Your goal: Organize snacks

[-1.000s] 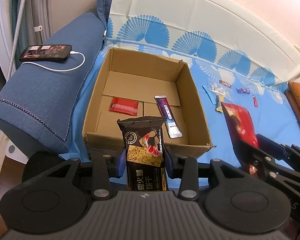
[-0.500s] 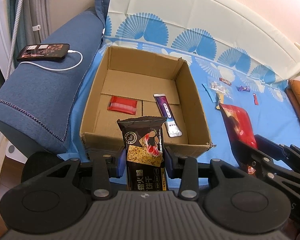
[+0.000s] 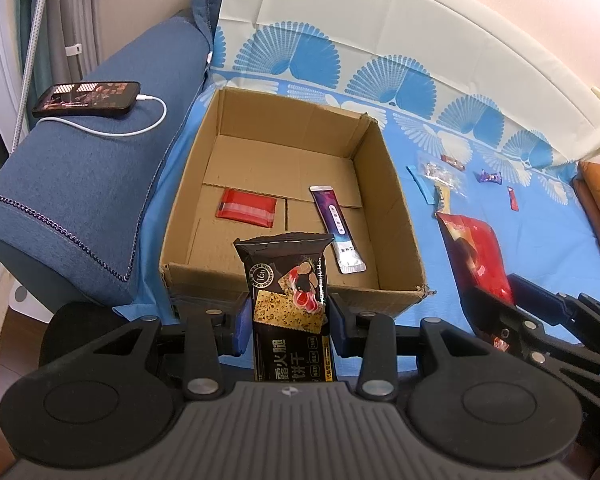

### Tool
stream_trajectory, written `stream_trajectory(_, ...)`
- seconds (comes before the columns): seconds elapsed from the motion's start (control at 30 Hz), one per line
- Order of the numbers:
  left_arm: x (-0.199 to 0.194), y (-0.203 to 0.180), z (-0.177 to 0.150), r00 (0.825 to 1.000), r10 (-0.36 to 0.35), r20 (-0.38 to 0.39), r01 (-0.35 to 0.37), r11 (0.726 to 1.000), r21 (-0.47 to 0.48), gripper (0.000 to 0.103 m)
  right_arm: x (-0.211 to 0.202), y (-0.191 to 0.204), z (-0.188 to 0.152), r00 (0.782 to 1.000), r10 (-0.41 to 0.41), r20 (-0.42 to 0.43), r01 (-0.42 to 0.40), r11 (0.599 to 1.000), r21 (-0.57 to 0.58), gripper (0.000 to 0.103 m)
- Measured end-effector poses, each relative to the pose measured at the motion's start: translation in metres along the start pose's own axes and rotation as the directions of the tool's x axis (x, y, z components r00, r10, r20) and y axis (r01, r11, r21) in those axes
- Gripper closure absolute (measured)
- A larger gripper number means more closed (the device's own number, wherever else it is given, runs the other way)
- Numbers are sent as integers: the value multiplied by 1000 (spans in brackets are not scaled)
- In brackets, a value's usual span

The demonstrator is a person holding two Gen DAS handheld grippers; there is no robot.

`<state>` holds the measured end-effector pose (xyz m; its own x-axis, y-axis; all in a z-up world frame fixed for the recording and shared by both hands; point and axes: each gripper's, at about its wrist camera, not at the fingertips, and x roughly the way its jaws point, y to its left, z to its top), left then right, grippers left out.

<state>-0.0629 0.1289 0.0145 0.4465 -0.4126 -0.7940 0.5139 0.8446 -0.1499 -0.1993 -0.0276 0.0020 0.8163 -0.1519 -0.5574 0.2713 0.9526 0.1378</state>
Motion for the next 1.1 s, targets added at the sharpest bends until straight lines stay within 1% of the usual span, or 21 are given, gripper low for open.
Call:
stream_trajectory(0.3,7,7,8,1000,6,0,-6,1000,-20,60,9,1,2,1000,-7,-20,6,1000,-7,52)
stream_trajectory(0.63,21,18,27,1000,16,6,-16,999,-40,60,26,3,7,999,-17,-39,16,1000,-20,52)
stream_trajectory(0.8,30,20,41,1000,18,13,-17,999,-51,60,39,2,13,999,-21,-45,20,1000,-20,52)
stream_trajectory(1.1,55,20,67,1000,25,12,-24,998,-54,60,74,-3,26,998,-23,-59,23,1000,-8,52)
